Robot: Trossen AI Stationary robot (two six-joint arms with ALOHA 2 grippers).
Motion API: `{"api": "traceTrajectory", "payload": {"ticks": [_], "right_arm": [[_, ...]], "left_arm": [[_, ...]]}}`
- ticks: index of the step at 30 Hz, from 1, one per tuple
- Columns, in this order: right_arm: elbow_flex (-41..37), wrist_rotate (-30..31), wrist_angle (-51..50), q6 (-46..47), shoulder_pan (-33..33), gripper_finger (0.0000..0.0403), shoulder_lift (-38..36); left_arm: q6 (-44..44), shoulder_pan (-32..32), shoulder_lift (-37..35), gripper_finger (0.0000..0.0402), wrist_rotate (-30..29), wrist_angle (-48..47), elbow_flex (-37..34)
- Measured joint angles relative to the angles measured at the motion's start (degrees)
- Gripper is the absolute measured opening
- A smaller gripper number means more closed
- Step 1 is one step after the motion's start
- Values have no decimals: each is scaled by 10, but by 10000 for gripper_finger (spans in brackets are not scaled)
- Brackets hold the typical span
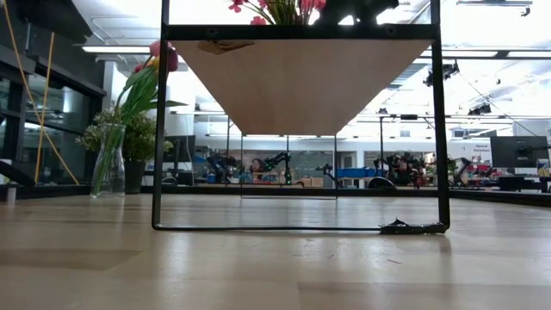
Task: Pick and place flowers into a vace then onto a shelf
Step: Put the transparent vase on the shelf
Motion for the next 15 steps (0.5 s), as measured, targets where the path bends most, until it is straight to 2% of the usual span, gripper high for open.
{"api": "traceTrajectory", "payload": {"ticks": [11,15], "right_arm": [[0,-153,-43,100,0,273,-3],[0,-208,-70,146,0,273,-3]], "left_arm": [[-49,0,0,248,118,-8,0],[-80,0,0,248,130,-7,-10]]}}
